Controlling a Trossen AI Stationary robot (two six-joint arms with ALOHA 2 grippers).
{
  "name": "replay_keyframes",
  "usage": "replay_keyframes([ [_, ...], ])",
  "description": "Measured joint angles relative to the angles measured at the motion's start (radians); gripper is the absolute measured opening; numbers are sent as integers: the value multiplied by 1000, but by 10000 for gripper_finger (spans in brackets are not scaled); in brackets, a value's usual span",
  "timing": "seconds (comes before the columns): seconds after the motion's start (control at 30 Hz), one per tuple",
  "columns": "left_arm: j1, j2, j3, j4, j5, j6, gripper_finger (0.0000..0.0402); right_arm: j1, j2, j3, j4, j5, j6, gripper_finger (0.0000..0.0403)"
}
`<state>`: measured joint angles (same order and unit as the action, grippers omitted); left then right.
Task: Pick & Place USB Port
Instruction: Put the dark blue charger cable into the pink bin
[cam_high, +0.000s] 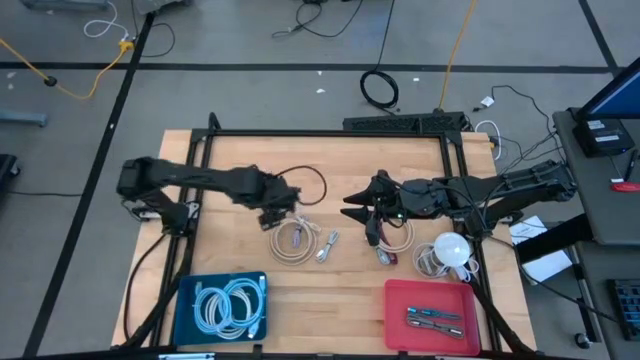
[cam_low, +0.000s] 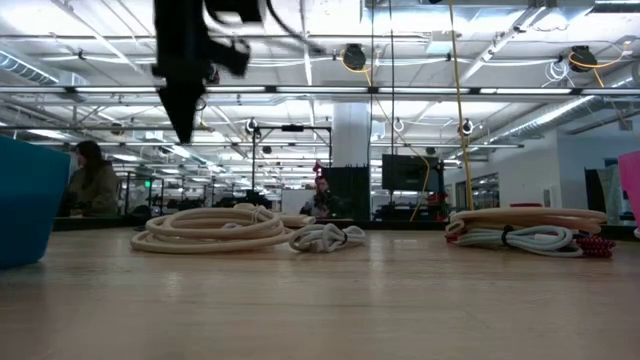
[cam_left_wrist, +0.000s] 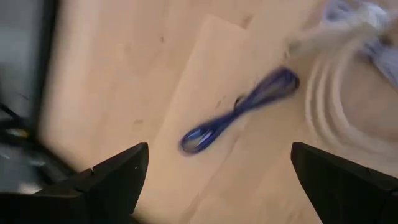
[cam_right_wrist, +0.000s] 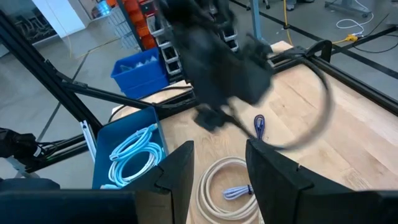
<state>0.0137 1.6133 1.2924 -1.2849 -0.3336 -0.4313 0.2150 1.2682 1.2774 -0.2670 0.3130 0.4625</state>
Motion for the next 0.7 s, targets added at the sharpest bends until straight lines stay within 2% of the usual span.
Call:
replay_keyframes([
  [0.1, 66, 79, -73, 110, 38, -112, 397, 1, 0, 0, 0, 0, 0, 137],
  [0.3, 250, 195, -174, 159, 171, -490, 379, 2, 0, 0, 0, -2, 23, 137],
  [0.47, 305, 181, -224, 311, 281, -650, 320, 2, 0, 0, 18, -2, 25, 137],
  [0.7, 316, 100, -222, 506, 318, -787, 246, 9, 0, 0, 22, -60, 16, 137],
])
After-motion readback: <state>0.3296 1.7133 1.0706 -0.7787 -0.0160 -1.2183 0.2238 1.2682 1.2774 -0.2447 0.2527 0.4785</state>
